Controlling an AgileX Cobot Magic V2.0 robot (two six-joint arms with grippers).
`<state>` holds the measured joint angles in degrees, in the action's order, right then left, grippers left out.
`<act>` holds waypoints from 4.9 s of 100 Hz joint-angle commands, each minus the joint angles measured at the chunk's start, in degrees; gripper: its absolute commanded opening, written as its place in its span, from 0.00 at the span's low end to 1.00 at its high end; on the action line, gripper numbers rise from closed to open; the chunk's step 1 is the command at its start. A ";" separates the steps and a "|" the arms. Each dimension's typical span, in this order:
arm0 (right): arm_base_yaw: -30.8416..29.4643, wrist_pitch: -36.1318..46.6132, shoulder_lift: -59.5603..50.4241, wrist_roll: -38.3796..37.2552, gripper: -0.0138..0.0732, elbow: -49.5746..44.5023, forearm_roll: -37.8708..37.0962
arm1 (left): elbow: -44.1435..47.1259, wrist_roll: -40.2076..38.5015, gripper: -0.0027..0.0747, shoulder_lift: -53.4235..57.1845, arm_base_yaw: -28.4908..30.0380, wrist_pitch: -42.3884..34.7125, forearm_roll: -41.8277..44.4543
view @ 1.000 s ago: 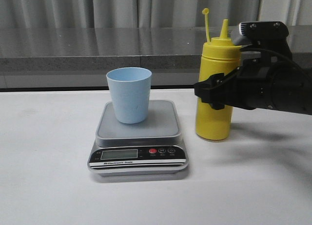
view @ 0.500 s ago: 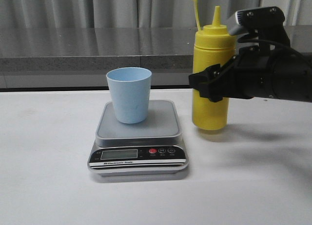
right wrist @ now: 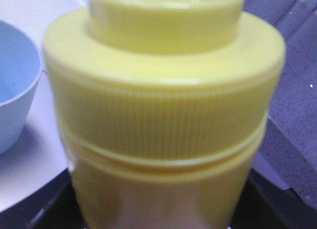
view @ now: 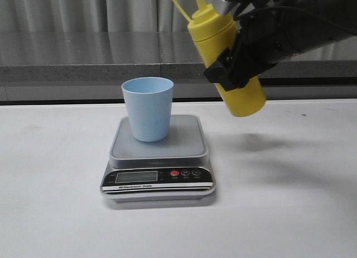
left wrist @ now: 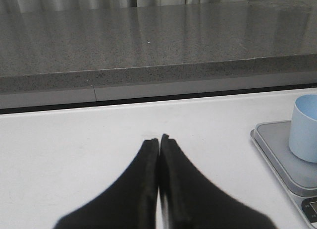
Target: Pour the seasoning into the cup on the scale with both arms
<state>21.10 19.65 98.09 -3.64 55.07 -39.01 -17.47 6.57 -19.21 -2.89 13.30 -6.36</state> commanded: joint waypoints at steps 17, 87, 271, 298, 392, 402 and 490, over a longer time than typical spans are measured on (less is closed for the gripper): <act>3.70 -10.19 -2.88 0.63 0.50 8.40 -10.63 | -1.63 0.05 0.01 -0.40 0.09 -4.76 -0.18; 8.64 -27.23 1.18 0.63 0.49 14.42 -37.48 | -1.63 0.05 0.01 -0.40 0.09 -4.76 -0.18; 11.59 -35.27 1.04 -22.47 0.49 14.95 -60.10 | -1.63 0.05 0.01 -0.40 0.09 -4.76 -0.18; 10.76 -34.95 0.90 -23.52 0.49 18.11 -43.10 | -1.63 0.05 0.01 -0.40 0.09 -4.76 -0.18; -4.60 9.05 -2.95 -18.50 0.49 7.01 10.13 | -1.63 0.05 0.01 -0.40 0.09 -4.76 -0.18; -4.60 14.96 -2.95 -16.74 0.49 1.67 12.64 | -1.63 0.05 0.01 -0.40 0.09 -4.76 -0.18; -4.60 41.24 2.07 -2.94 0.49 -17.16 16.73 | -1.63 0.05 0.01 -0.40 0.09 -4.76 -0.18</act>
<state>16.83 53.13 100.67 -7.41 36.97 -23.25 -17.47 6.57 -19.21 -2.89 13.30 -6.36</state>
